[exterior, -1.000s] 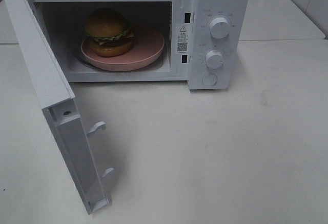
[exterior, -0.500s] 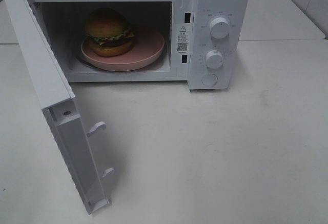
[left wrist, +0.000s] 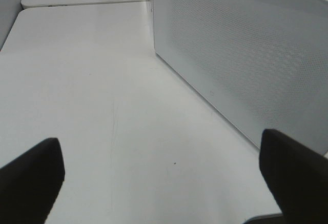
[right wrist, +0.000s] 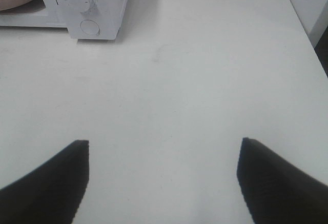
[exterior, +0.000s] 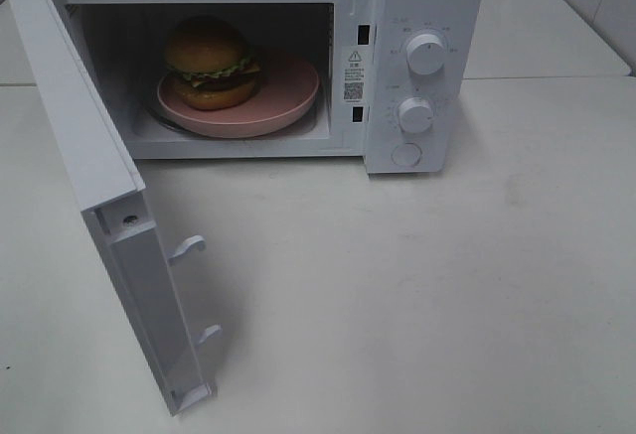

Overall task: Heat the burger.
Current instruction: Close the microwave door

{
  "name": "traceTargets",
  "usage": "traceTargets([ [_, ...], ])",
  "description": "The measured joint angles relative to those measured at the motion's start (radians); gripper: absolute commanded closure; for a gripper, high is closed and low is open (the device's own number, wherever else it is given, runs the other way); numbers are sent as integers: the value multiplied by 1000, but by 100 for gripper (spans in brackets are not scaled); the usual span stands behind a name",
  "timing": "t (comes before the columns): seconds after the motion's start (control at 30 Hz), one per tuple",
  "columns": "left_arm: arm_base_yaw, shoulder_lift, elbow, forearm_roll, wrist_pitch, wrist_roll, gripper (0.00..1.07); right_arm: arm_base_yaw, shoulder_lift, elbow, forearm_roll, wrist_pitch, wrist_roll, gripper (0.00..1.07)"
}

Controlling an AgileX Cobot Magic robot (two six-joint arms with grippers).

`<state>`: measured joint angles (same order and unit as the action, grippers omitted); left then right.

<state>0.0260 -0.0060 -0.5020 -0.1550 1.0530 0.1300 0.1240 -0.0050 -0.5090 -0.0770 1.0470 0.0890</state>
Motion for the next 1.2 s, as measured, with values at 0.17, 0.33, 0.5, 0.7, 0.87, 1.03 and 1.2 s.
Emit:
traceTargets([
  [0.17, 0, 0, 0, 0, 0, 0, 9, 0, 0, 0, 1, 0, 0, 31],
  [0.33, 0, 0, 0, 0, 0, 0, 9, 0, 0, 0, 1, 0, -1, 31],
  [0.5, 0, 0, 0, 0, 0, 0, 9, 0, 0, 0, 1, 0, -1, 31],
  [0.7, 0, 0, 0, 0, 0, 0, 9, 0, 0, 0, 1, 0, -2, 31],
  [0.87, 0, 0, 0, 0, 0, 0, 9, 0, 0, 0, 1, 0, -2, 31],
  [1.03, 0, 0, 0, -1, 0, -1, 9, 0, 0, 0, 1, 0, -2, 31],
  [1.2, 0, 0, 0, -23, 0, -11, 9, 0, 0, 0, 1, 0, -2, 31],
])
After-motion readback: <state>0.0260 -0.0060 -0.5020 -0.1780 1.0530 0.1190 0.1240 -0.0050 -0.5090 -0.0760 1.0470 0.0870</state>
